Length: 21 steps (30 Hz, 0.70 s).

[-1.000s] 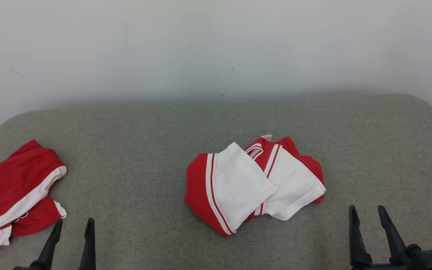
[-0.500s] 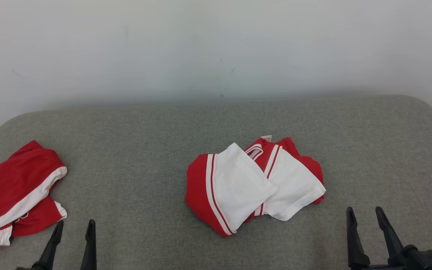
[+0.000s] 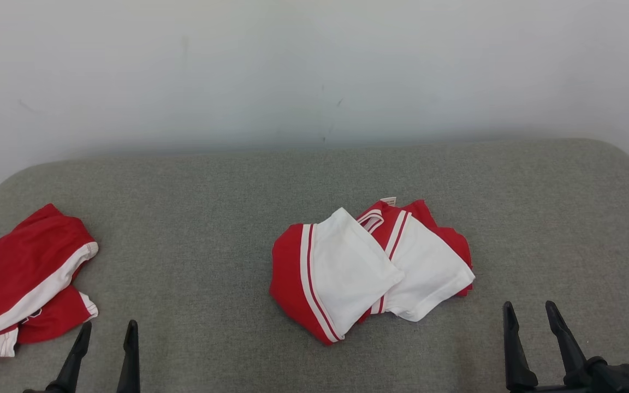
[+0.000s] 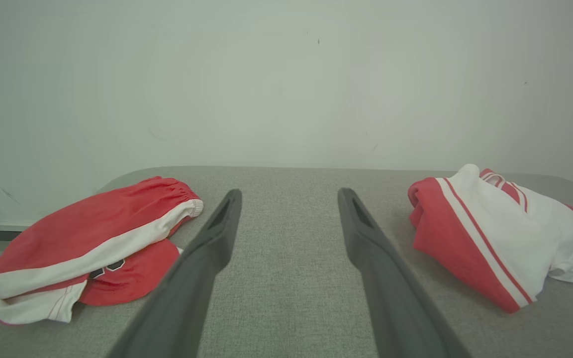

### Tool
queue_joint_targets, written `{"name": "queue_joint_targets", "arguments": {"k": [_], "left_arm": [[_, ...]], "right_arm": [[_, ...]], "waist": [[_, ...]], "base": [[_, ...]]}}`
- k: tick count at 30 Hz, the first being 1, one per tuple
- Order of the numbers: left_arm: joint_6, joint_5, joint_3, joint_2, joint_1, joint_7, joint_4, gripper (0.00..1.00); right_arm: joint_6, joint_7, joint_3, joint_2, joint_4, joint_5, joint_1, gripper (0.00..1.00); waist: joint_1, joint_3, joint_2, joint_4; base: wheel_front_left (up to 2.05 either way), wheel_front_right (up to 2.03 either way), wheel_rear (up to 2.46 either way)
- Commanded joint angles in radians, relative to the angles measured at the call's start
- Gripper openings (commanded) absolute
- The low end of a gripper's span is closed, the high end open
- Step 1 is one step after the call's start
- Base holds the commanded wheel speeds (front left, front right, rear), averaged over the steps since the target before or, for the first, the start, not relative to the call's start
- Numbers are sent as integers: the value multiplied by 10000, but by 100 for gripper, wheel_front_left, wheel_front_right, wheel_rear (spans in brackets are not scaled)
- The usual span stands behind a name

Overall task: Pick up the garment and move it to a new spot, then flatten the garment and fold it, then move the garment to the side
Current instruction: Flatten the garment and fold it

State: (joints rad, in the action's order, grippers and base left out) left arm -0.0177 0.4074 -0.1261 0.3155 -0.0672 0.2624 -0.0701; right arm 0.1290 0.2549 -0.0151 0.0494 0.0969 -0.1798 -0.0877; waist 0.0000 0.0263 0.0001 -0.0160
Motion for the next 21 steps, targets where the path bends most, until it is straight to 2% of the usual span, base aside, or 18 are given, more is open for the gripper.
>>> {"name": "queue_joint_targets", "arguments": {"k": [1,10,16,21], "left_arm": [[-8,-77,30,-23,-97,37,6,100],[-26,-142,-38,-71,29,37,-83,100],[-173,-345,-559,-187,677,-143,-153,100],[-463,-592,-1231,-426,1630,-372,-292,100]], "right_arm": [[34,-23,6,17,-6,39,-85,100],[35,-22,-11,17,48,19,-9,100],[35,-12,117,17,87,-47,99,100],[35,6,154,17,111,-138,147,100]], "waist": [[0,-12,-1,-7],[0,-53,-1,-63],[0,-137,-1,-245],[0,-332,-1,-510]], "base": [[0,0,0],[0,0,0],[0,0,0],[0,0,0]]}}
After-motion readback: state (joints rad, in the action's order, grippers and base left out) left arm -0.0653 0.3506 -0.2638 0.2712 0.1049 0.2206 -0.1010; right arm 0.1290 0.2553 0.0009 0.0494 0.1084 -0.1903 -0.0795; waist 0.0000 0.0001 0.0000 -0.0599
